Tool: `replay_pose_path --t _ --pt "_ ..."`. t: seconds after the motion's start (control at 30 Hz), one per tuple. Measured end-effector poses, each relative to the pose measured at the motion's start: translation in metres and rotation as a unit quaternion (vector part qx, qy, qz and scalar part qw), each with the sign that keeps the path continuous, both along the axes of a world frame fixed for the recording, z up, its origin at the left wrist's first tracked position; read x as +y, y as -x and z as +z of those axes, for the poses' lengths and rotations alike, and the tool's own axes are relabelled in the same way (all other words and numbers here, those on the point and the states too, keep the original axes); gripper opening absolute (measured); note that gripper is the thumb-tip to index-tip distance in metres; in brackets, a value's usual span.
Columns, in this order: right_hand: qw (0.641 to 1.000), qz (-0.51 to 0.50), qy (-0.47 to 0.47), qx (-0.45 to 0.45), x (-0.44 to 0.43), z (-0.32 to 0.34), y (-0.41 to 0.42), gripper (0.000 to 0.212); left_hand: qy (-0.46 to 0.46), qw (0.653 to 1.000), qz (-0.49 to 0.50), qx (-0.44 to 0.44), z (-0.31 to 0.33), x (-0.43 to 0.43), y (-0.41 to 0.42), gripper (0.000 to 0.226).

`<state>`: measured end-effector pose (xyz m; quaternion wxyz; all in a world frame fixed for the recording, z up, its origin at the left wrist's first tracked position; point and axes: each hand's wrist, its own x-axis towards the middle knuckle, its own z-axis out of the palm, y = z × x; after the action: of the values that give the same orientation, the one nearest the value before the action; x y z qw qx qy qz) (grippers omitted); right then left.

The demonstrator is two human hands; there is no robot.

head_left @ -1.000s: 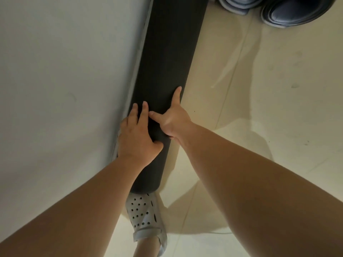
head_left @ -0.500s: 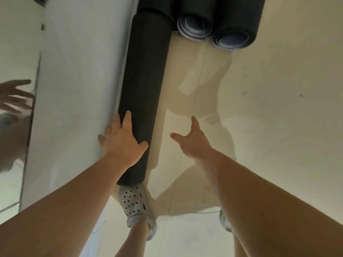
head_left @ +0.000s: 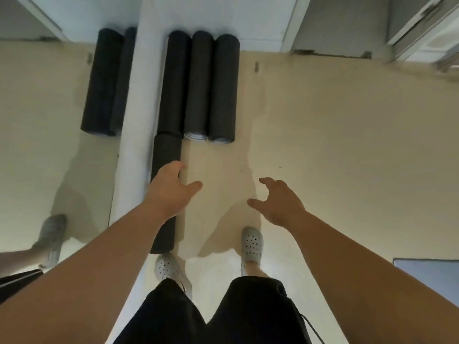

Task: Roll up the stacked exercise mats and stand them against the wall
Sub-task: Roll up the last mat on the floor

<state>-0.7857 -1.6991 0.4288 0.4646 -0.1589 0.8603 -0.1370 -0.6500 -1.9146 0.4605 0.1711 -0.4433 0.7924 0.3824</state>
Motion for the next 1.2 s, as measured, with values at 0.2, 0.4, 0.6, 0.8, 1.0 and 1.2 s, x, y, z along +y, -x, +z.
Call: replay_pose_path --t 0.2,0.4,0.6,0.8,1.0,1.2 --pt "0.997 -0.041 0.023 0.066 0.064 0.123 0.007 0.071 -0.035 0.998 -0.016 0.057 0.097 0.048 0.028 0.071" --pt "0.972 -0.212 0.025 0.097 0.145 0.180 -0.040 0.063 -0.053 0.986 -0.136 0.085 0.148 0.092 0.090 0.068" --pt "0.884 -0.450 -0.019 0.125 0.263 0.208 -0.155 0.066 -0.062 0.952 -0.280 0.108 0.181 0.193 0.128 0.059" --pt "0.757 -0.629 -0.042 0.168 0.388 0.224 -0.291 0.068 -0.089 0.872 -0.470 0.104 0.191 0.377 0.085 0.057" --pt "0.637 -0.748 -0.026 0.185 0.529 0.217 -0.428 0.067 -0.091 0.787 -0.606 0.076 0.181 0.573 -0.006 0.059" --pt "0.587 -0.795 -0.051 0.148 0.670 0.223 -0.582 0.067 -0.095 0.740 -0.665 0.034 0.177 0.757 -0.136 0.059"
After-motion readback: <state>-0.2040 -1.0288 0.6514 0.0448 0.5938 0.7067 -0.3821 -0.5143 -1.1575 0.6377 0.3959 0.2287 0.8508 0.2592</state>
